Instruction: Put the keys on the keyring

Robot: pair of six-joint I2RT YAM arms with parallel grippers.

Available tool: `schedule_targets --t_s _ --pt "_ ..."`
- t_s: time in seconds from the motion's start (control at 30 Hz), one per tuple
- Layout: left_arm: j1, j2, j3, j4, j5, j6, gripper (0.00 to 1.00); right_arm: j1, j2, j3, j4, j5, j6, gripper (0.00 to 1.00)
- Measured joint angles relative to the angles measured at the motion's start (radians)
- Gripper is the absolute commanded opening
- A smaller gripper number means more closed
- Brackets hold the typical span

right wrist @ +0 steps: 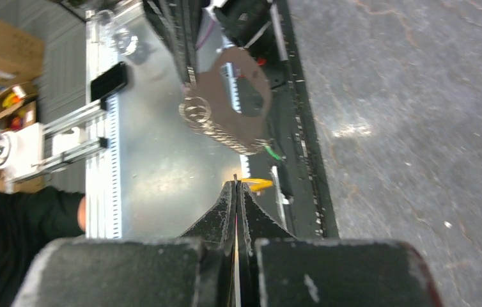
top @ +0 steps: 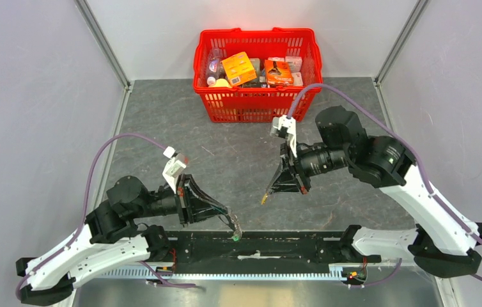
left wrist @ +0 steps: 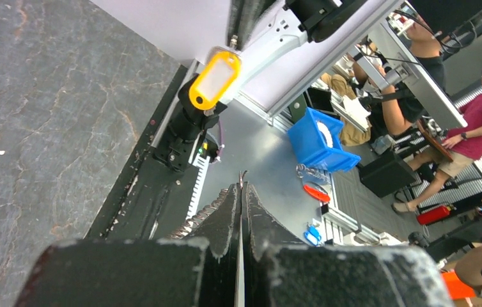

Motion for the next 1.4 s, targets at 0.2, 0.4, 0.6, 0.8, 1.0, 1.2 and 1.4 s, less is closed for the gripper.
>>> schedule_targets --t_s 0.2,0.4,0.6,0.8,1.0,1.2,1.4 --pt "0.000 0.020 0.026 -0.022 -0.066 0.004 0.02 0.001 0.079 0.064 -0.002 -0.134 0.011 0.00" --pt "0.000 0.022 0.031 -0.040 -0.150 0.044 0.02 0.009 0.137 0.066 0.008 -0.206 0.047 0.00" --pt "0.000 0.020 0.026 -0.027 -0.211 0.104 0.02 0.020 0.193 0.066 0.063 -0.246 0.117 0.00" --pt "0.000 -0.023 -0.020 0.010 -0.260 0.167 0.02 0.035 0.251 0.066 0.137 -0.271 0.177 0.00" --pt "0.000 -0.026 -0.053 0.048 -0.278 0.203 0.02 0.040 0.322 0.084 0.158 -0.269 0.212 0.00" --pt "0.000 -0.029 -0.060 0.072 -0.276 0.229 0.02 0.040 0.364 0.114 0.166 -0.251 0.227 0.00" --pt "0.000 -0.043 -0.060 0.082 -0.270 0.238 0.02 0.040 0.383 0.153 0.166 -0.218 0.232 0.00"
